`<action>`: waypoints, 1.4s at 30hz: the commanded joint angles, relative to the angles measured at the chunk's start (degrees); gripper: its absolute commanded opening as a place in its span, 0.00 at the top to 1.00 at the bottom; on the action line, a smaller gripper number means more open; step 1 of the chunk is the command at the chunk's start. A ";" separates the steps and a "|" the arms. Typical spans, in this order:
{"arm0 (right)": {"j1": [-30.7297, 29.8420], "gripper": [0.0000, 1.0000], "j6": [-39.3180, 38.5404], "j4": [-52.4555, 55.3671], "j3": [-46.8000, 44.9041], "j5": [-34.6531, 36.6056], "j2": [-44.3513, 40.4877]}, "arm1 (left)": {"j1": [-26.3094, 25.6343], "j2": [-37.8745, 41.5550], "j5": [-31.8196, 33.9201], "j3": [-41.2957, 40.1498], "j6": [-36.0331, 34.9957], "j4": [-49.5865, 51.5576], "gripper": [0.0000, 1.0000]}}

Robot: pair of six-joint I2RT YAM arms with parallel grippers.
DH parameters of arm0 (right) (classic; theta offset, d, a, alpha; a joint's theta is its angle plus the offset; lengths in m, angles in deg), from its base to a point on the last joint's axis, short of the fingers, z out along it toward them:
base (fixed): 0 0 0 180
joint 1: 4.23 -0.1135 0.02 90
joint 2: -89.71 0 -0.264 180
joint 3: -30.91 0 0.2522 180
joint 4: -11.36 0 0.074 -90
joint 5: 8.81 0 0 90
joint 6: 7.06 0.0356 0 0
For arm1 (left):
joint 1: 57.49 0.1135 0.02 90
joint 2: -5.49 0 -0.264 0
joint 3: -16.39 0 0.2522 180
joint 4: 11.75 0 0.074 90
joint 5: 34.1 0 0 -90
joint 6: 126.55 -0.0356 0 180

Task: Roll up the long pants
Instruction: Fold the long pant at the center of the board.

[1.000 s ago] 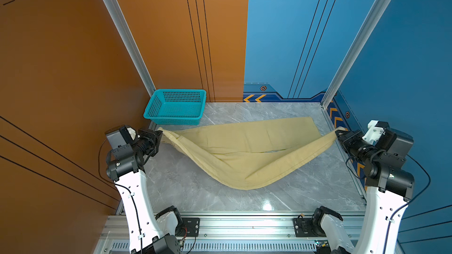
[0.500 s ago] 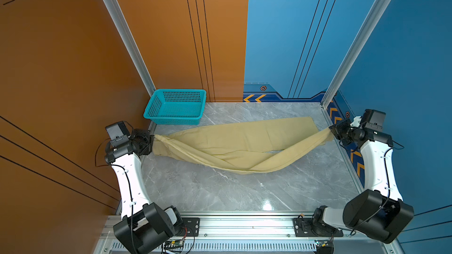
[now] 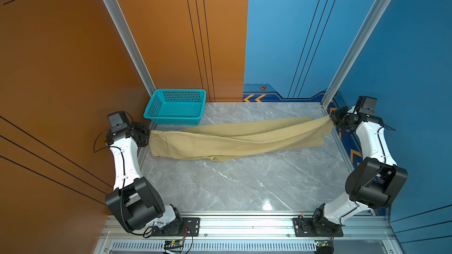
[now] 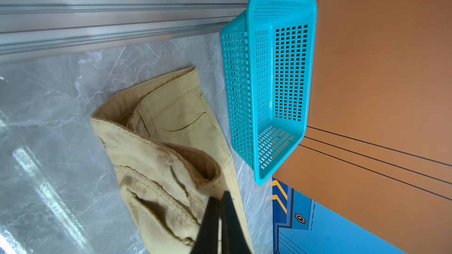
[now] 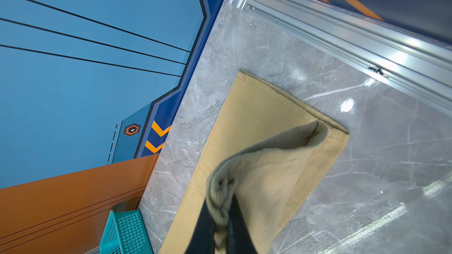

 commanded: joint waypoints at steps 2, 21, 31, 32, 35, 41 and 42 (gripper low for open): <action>-1.06 1.00 1.60 -1.90 2.85 4.22 2.47 | -0.45 -2.17 4.69 3.35 -3.52 -1.52 1.00; -0.31 1.00 0.16 -6.61 -2.52 2.75 -0.53 | 0.08 -8.57 2.12 9.08 -7.10 -1.45 1.00; -1.41 1.00 1.27 -9.31 -18.17 3.30 -24.19 | 0.16 -6.27 0.76 7.58 -5.88 -1.54 1.00; -1.36 1.00 1.37 -8.52 -18.48 3.56 -26.65 | 0.29 -6.12 0.45 7.75 -5.58 -1.51 1.00; -1.36 1.00 2.00 -6.19 -18.56 3.78 -33.15 | 0.37 -5.93 -0.30 8.27 -5.00 -1.56 1.00; -1.32 1.00 5.39 -4.86 -18.68 1.90 -39.98 | 0.92 -5.25 -0.06 7.43 -4.26 -1.51 1.00; -1.32 1.00 5.98 -4.85 -18.71 1.67 -41.02 | 1.20 -4.98 0.01 6.95 -4.05 -1.55 1.00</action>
